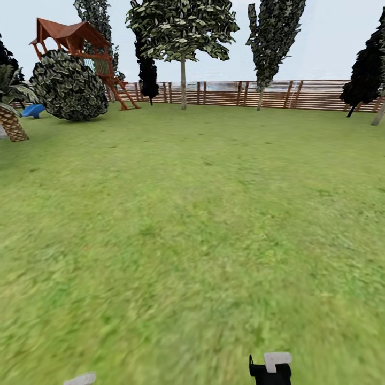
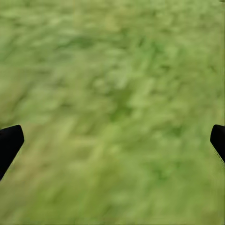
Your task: In the garden, pick up the pesticide atomizer on the floor and spray pesticide onto both trees until each tree trunk is fully covered.
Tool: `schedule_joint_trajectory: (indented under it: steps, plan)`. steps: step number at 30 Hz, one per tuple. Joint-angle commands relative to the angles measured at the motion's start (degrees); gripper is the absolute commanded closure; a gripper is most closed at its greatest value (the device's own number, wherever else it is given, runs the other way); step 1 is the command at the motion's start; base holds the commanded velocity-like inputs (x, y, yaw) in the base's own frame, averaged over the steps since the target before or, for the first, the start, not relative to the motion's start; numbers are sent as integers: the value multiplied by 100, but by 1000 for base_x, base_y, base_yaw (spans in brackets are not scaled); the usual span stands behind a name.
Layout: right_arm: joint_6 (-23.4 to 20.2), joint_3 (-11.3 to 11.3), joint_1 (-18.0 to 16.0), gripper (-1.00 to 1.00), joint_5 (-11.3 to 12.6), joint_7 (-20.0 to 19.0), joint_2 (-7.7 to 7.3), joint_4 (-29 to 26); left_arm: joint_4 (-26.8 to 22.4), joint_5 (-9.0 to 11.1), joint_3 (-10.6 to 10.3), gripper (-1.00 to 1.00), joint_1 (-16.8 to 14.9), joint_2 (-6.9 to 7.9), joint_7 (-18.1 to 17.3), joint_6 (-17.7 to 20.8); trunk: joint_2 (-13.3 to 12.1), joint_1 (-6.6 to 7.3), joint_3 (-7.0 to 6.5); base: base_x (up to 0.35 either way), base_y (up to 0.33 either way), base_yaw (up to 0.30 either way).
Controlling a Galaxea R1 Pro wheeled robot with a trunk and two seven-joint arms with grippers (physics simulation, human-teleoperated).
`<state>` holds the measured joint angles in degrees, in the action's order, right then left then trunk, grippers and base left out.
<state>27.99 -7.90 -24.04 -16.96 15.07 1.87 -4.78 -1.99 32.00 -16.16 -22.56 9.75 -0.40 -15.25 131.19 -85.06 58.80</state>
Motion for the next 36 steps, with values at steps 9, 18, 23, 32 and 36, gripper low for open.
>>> schedule_joint_trajectory:
  steps: [9,18,23,32,36]
  plan:
    - [6,-45,-4,-100,-63,22,3,12,-2,52,-47,100,-2,0,-4,-18,2,-3,5,340,0,0]
    - [5,-45,4,-100,-79,22,-2,332,-2,52,-50,100,-2,9,-4,-21,2,-3,5,340,0,0]
    - [5,-45,4,-100,-71,22,6,338,-2,52,-51,100,-2,9,-4,-19,2,-3,5,340,0,0]
    - [5,-47,4,-100,-67,22,4,336,3,52,-53,100,-2,-5,-4,-14,2,-3,5,340,0,0]
    - [5,-66,4,-100,-47,23,-30,330,5,52,-51,100,-2,-11,-4,-14,2,-3,5,340,0,0]
